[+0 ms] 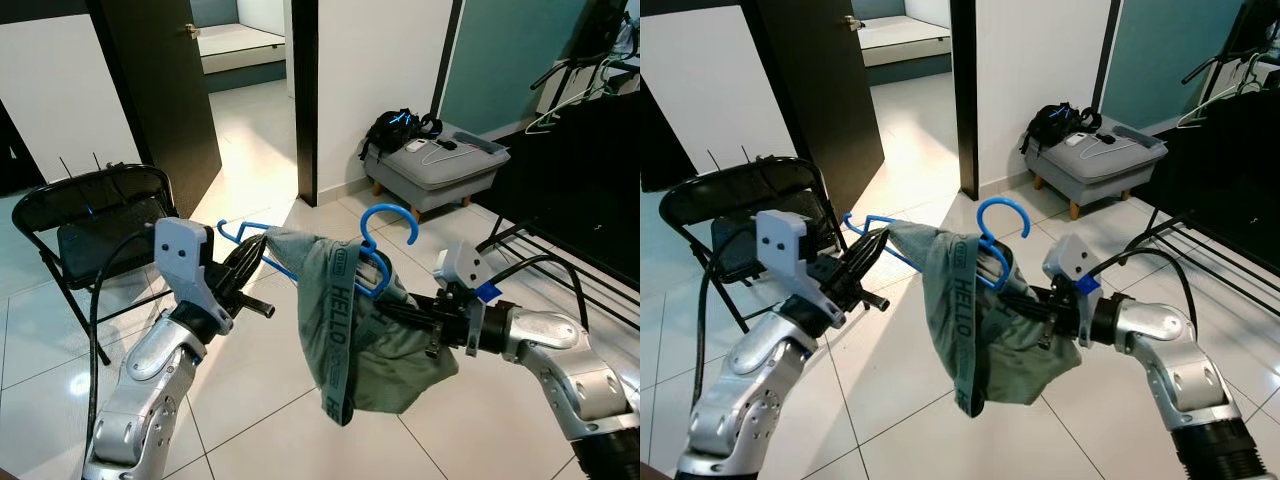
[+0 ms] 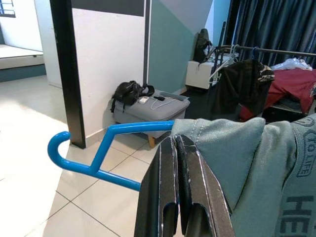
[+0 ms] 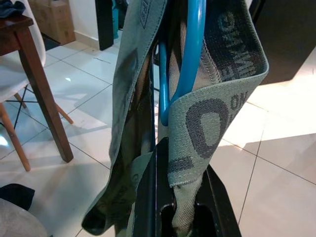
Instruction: Hang hanger
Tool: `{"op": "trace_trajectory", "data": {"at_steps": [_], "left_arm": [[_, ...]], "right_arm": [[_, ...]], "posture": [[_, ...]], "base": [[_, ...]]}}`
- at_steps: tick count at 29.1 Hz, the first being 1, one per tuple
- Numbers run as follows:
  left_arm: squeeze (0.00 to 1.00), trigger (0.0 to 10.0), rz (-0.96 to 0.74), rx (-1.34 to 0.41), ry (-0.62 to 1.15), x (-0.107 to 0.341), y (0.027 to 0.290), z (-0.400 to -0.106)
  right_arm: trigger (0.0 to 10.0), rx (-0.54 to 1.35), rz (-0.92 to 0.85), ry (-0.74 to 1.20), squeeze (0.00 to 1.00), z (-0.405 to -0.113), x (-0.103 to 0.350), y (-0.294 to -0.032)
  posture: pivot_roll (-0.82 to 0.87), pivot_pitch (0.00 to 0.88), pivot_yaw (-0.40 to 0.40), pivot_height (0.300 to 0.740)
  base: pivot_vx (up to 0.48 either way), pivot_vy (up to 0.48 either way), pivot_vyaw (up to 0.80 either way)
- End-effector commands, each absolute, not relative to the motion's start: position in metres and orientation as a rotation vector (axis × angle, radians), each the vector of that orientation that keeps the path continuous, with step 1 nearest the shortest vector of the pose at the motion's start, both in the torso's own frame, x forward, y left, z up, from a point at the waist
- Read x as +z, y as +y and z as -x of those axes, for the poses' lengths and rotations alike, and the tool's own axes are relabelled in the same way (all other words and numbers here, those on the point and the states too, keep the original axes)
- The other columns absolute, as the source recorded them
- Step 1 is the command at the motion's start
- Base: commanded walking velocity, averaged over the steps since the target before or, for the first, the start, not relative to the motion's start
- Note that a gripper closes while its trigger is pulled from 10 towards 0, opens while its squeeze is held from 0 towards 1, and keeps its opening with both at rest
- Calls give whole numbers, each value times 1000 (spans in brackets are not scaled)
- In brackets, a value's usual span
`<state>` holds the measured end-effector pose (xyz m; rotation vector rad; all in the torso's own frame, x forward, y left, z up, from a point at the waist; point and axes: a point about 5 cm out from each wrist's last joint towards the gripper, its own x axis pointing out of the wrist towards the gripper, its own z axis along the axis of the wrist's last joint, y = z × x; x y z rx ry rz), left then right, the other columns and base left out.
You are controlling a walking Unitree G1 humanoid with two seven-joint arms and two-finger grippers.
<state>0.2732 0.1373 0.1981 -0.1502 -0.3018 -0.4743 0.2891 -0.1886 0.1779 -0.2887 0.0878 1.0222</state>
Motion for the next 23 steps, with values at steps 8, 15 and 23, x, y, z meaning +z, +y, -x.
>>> {"op": "trace_trajectory", "data": {"at_steps": [8,15,23], "left_arm": [[0,0,144,-464,-303,197,141,-275],[0,0,91,-395,-328,205,165,-279],[0,0,62,-361,-329,207,178,-280]], "right_arm": [[0,1049,296,109,0,-285,178,-191],[0,1014,445,264,0,-280,161,-214],[0,960,449,248,0,-283,165,-220]], "posture": [[47,0,8,735],[46,0,9,735],[44,0,10,735]], "base": [[0,0,0],[0,0,0],[0,0,0]]}}
